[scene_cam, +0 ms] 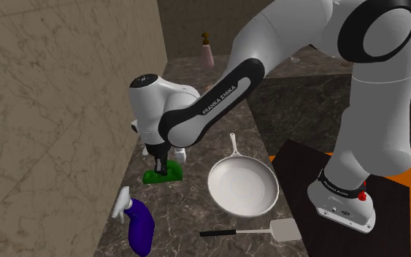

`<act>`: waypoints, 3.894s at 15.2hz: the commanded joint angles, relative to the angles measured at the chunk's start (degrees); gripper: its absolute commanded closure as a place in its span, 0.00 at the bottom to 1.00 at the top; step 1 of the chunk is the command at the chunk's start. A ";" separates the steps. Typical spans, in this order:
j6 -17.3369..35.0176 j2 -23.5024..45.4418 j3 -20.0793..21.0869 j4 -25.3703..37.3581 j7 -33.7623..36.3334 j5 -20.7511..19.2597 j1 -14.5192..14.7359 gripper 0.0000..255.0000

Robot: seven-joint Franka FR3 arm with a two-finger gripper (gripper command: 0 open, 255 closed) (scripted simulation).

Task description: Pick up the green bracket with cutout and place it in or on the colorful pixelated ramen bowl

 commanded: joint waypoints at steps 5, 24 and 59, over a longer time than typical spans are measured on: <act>-3.99 -2.14 0.37 1.97 -0.70 1.02 -0.27 1.00; -17.27 -6.66 0.97 11.00 -2.14 3.11 -0.61 1.00; -17.12 0.22 -9.17 18.00 -28.94 5.53 -16.36 1.00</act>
